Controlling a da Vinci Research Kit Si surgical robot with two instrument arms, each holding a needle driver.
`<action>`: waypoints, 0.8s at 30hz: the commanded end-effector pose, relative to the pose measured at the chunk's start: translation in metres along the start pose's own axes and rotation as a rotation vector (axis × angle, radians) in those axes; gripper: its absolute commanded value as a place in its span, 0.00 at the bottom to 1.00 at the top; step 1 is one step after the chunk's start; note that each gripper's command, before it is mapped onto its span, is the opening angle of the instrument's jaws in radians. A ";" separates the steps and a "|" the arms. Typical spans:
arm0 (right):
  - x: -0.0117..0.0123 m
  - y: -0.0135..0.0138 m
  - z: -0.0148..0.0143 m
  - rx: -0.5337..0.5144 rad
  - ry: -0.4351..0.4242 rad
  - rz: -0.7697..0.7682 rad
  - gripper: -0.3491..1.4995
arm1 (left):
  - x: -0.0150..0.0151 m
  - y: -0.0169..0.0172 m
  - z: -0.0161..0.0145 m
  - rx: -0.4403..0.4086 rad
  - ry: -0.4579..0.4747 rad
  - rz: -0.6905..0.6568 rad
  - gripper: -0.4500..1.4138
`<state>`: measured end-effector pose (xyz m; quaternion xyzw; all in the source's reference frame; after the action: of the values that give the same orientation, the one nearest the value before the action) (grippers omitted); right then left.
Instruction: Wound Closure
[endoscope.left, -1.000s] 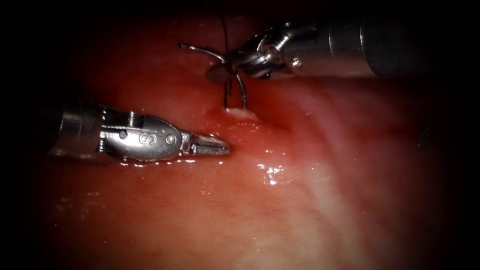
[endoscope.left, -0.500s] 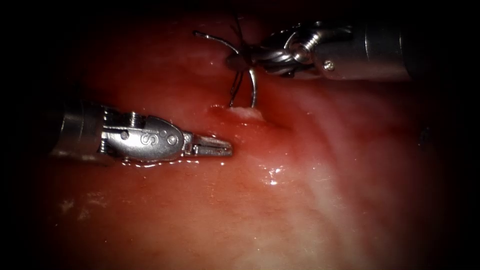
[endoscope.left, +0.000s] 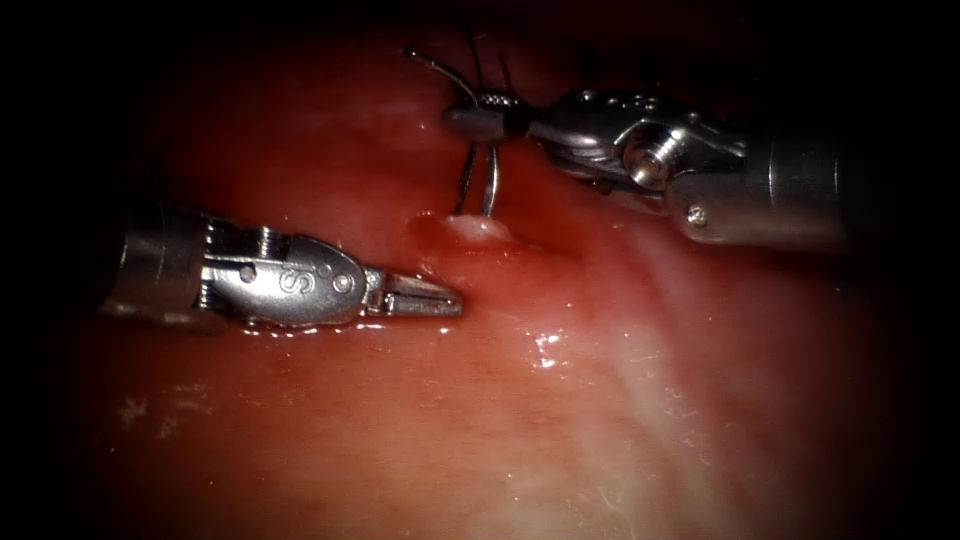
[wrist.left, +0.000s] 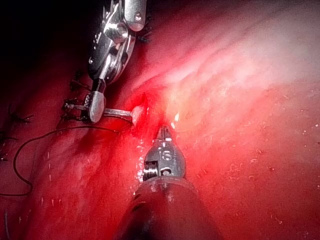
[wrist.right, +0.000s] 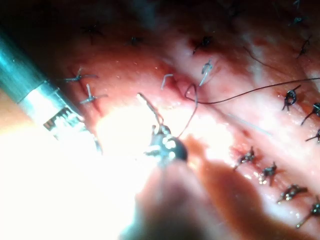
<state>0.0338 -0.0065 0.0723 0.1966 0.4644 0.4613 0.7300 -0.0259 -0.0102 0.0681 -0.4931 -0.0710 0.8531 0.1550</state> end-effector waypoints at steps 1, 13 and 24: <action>-0.0004 0.0000 0.0005 0.019 0.016 0.020 0.00 | -0.0002 0.0001 0.0008 0.000 0.001 0.000 0.00; -0.0048 0.0003 -0.0002 0.200 0.145 0.267 0.00 | -0.0001 0.0000 0.0007 -0.002 0.002 0.000 0.00; -0.0074 -0.0022 -0.0001 0.263 0.221 0.326 0.00 | -0.0001 0.0000 0.0007 -0.001 0.001 0.000 0.00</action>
<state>0.0331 -0.0138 0.0741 0.3091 0.5605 0.5284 0.5578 -0.0258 -0.0101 0.0680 -0.4933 -0.0716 0.8529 0.1548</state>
